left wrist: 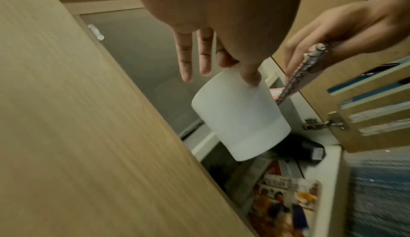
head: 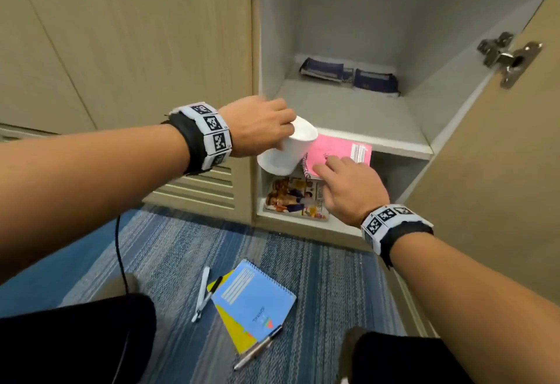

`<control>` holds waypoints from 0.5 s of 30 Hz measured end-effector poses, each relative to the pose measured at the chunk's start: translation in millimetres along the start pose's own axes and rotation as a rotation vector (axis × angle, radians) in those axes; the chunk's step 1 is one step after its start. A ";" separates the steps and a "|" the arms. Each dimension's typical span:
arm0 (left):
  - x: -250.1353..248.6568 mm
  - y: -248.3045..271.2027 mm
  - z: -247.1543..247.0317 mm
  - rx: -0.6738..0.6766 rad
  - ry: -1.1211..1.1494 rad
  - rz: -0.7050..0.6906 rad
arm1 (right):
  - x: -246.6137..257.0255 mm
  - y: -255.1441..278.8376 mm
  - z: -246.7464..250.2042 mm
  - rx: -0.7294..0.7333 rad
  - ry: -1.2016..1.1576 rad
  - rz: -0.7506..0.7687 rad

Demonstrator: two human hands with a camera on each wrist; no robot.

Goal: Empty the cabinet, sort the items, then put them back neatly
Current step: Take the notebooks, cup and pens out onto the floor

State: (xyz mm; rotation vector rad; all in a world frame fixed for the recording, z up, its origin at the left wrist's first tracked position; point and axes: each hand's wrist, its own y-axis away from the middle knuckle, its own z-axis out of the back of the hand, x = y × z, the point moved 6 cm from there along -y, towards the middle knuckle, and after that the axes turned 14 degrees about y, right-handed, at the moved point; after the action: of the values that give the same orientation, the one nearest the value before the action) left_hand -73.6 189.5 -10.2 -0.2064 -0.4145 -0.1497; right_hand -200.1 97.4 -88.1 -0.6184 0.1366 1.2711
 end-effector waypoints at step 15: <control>-40.5 229.1 -259.8 0.616 0.592 0.890 | 107.5 31.4 -149.3 0.873 -0.532 -0.346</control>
State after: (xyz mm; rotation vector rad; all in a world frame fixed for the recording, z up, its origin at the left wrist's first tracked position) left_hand 31.8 356.0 -298.0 0.2719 0.2544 0.7746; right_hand -160.3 118.5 -269.3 0.4355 0.1196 0.8786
